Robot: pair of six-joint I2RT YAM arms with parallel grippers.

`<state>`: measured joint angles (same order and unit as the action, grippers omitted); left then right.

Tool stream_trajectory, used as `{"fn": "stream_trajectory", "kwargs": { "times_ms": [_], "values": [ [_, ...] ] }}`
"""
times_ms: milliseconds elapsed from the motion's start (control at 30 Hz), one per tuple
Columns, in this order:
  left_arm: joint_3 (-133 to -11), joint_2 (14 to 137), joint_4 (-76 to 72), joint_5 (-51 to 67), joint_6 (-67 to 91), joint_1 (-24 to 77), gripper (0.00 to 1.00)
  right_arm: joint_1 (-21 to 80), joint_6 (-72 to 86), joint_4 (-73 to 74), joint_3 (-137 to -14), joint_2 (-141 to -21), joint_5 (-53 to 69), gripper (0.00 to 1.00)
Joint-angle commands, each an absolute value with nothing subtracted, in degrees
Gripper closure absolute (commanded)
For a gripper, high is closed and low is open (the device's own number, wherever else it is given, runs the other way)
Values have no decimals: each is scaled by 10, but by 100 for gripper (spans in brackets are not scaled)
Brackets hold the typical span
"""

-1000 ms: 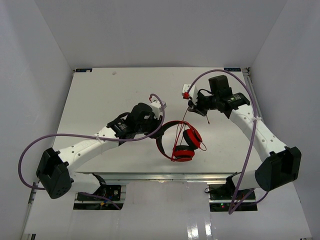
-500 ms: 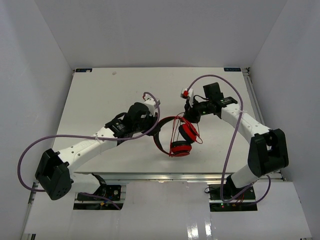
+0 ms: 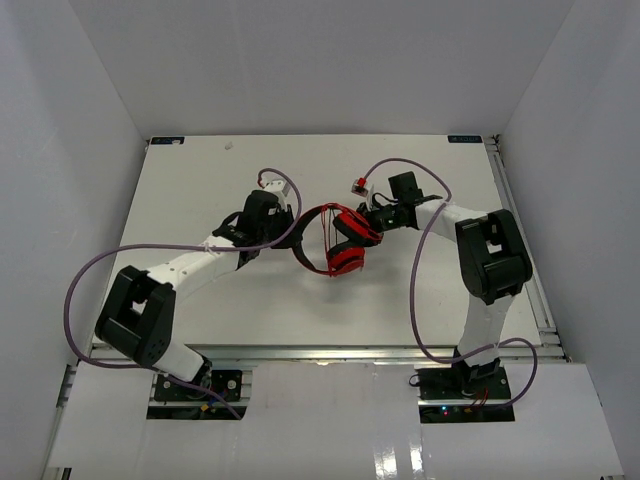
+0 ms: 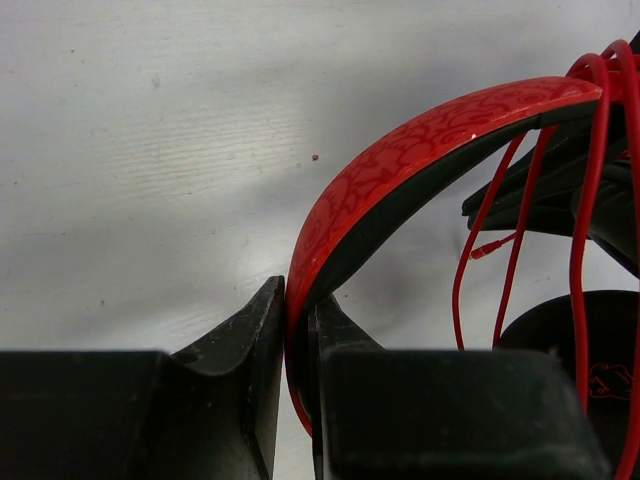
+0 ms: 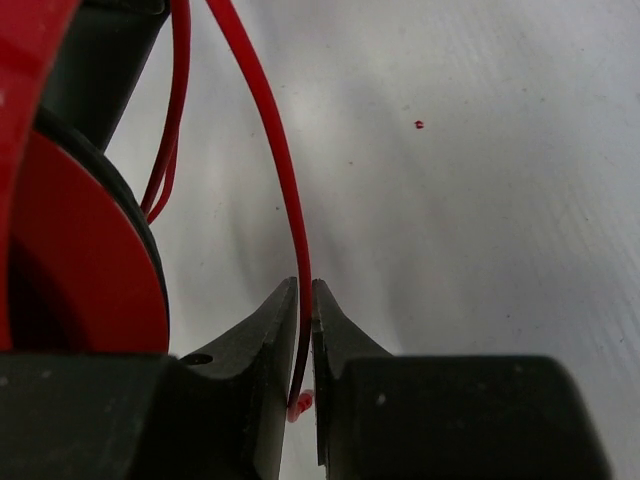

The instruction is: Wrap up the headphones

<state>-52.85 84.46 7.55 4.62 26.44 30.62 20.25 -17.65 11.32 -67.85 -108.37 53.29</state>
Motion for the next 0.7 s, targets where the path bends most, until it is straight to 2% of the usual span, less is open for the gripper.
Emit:
{"fn": "stream_trajectory", "kwargs": {
  "times_ms": [0,400,667],
  "values": [
    [-542,878,0,66,298,286,100,199,-112,54,-727,-1141,566,83],
    [-518,954,-72,90,353,218,100,192,-17,-30,-718,-1196,564,76],
    [-563,1007,-23,91,371,192,100,186,-4,-43,-706,-1205,560,75]
  ]
}}
